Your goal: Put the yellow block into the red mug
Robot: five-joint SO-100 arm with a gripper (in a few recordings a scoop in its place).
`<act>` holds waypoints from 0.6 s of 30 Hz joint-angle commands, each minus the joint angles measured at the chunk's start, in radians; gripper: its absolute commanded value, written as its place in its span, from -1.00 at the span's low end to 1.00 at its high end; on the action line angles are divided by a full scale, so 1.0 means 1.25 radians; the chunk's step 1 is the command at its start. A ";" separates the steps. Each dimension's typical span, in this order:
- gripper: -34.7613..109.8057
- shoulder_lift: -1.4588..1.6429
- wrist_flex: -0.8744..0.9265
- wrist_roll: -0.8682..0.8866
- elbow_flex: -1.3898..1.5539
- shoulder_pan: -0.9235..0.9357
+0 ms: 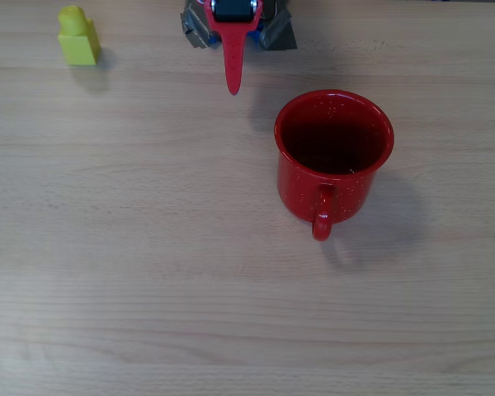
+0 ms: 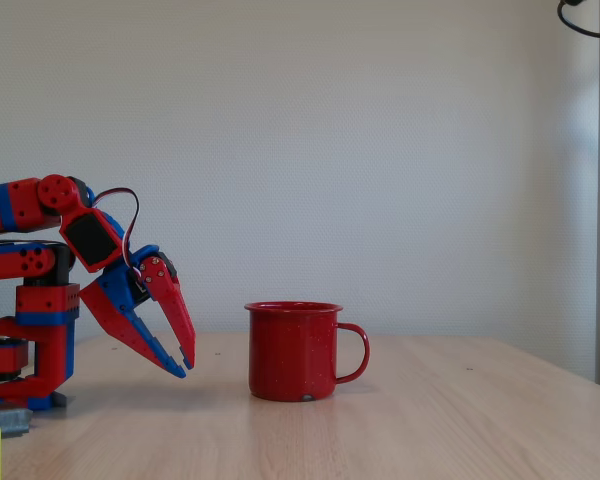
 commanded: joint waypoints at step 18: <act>-0.52 0.012 -0.004 -0.064 -0.022 0.009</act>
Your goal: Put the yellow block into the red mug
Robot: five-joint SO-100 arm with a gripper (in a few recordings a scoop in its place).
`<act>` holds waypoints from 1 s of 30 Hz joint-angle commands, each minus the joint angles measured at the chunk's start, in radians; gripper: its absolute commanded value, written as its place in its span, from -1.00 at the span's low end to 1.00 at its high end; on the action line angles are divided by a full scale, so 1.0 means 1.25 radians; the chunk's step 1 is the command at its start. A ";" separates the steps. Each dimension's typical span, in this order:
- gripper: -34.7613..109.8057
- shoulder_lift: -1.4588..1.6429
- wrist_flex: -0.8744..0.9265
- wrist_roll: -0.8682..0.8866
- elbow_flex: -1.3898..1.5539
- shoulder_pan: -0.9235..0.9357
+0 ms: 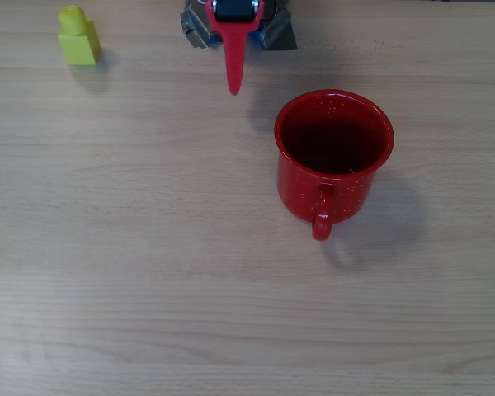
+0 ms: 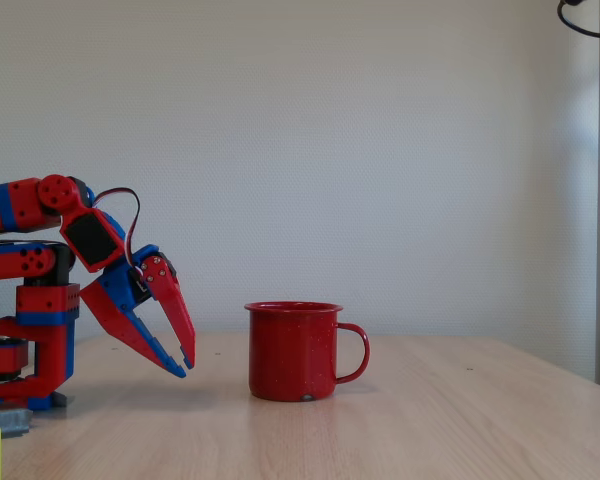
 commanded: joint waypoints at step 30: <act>-0.52 -0.585 0.093 -0.411 -0.599 0.471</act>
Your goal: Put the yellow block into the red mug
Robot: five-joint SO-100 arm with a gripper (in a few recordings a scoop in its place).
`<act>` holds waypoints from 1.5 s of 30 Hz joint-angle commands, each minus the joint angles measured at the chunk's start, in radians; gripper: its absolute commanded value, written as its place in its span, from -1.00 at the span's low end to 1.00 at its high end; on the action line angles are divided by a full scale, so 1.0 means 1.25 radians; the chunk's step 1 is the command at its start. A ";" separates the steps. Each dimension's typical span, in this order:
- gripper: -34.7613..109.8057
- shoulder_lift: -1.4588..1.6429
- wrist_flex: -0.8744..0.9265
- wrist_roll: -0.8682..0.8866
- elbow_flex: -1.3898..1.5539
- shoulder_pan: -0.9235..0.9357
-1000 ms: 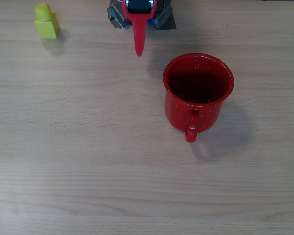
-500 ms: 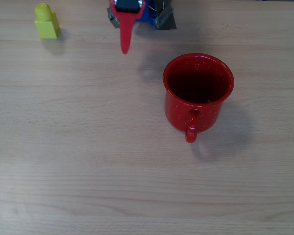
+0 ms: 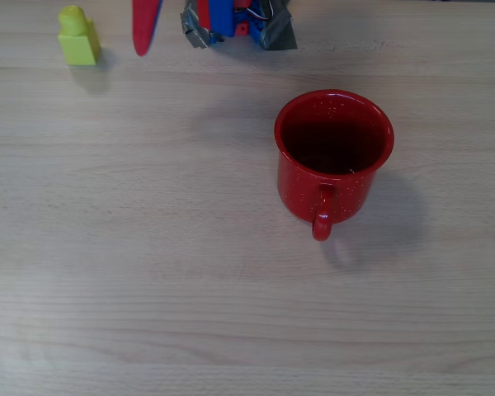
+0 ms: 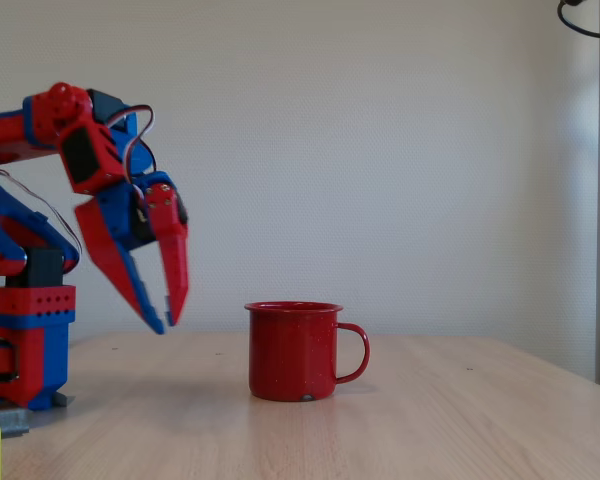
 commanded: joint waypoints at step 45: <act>-0.52 -0.420 0.431 -0.671 -0.563 0.712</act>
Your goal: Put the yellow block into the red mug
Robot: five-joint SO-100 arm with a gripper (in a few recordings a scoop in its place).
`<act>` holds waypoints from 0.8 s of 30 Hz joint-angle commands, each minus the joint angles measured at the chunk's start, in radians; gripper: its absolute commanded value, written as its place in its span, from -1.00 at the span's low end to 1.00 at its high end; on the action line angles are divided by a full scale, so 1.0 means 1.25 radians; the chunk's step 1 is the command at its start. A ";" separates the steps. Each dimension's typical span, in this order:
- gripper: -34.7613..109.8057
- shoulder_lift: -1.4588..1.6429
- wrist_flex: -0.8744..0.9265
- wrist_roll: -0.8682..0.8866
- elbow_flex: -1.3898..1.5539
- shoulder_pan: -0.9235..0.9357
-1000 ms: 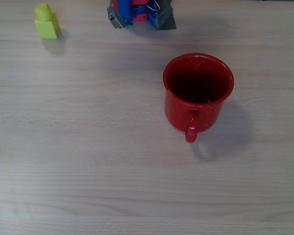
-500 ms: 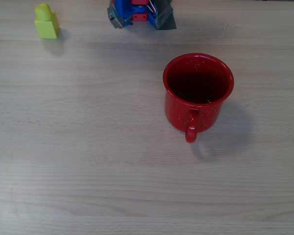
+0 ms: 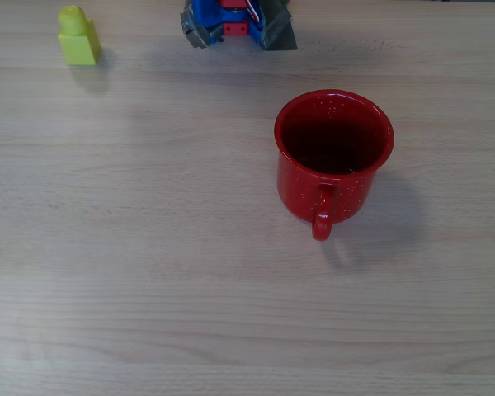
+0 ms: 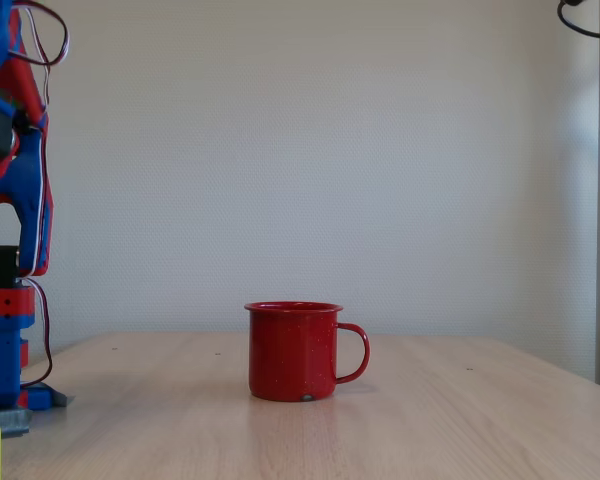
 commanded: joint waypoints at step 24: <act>0.12 -0.258 -0.086 -0.166 -0.079 0.079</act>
